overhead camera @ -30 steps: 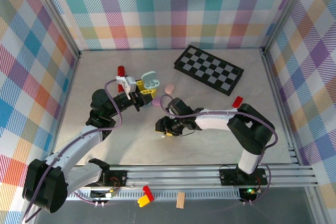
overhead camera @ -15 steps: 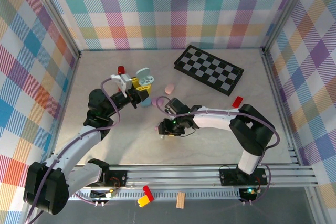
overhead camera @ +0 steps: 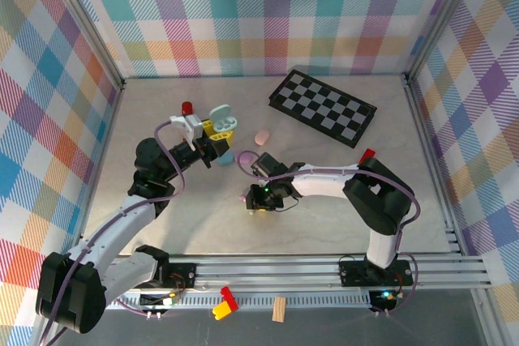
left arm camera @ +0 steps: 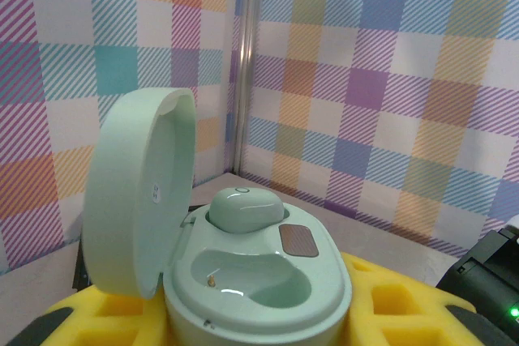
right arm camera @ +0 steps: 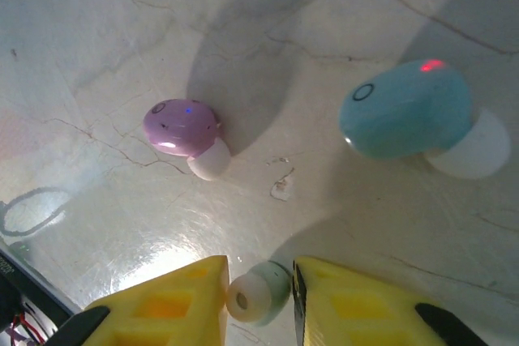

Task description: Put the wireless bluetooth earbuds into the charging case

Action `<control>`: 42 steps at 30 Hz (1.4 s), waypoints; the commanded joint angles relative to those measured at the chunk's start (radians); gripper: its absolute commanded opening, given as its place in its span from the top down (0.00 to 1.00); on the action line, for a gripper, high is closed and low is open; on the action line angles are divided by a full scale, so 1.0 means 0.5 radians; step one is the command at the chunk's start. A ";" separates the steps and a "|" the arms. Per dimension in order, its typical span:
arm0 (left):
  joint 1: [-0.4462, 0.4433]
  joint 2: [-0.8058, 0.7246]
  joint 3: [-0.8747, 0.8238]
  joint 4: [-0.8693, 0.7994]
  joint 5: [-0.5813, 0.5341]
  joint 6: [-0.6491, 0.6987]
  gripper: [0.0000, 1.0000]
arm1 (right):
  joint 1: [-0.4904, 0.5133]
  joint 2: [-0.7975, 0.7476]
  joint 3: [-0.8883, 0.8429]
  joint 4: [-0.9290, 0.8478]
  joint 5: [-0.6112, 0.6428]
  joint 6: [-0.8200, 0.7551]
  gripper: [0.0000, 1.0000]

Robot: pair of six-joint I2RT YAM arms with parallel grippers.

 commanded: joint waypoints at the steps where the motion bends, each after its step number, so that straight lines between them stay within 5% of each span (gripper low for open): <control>1: 0.025 -0.051 -0.025 0.007 0.008 -0.007 0.68 | 0.012 0.034 0.066 -0.095 0.069 -0.054 0.75; 16: 0.025 -0.076 -0.049 -0.008 -0.001 -0.005 0.68 | -0.064 -0.327 -0.142 -0.231 0.272 -0.023 0.87; 33: 0.025 -0.081 -0.053 -0.023 0.012 0.005 0.67 | -0.586 -0.627 -0.591 -0.278 0.370 -0.100 0.89; 39: 0.025 -0.060 -0.023 -0.059 0.007 0.021 0.68 | -0.656 -0.573 -0.586 -0.275 0.476 -0.126 0.87; 42: 0.025 -0.056 -0.016 -0.077 0.011 0.021 0.67 | -0.656 -0.609 -0.549 -0.336 0.548 -0.156 0.77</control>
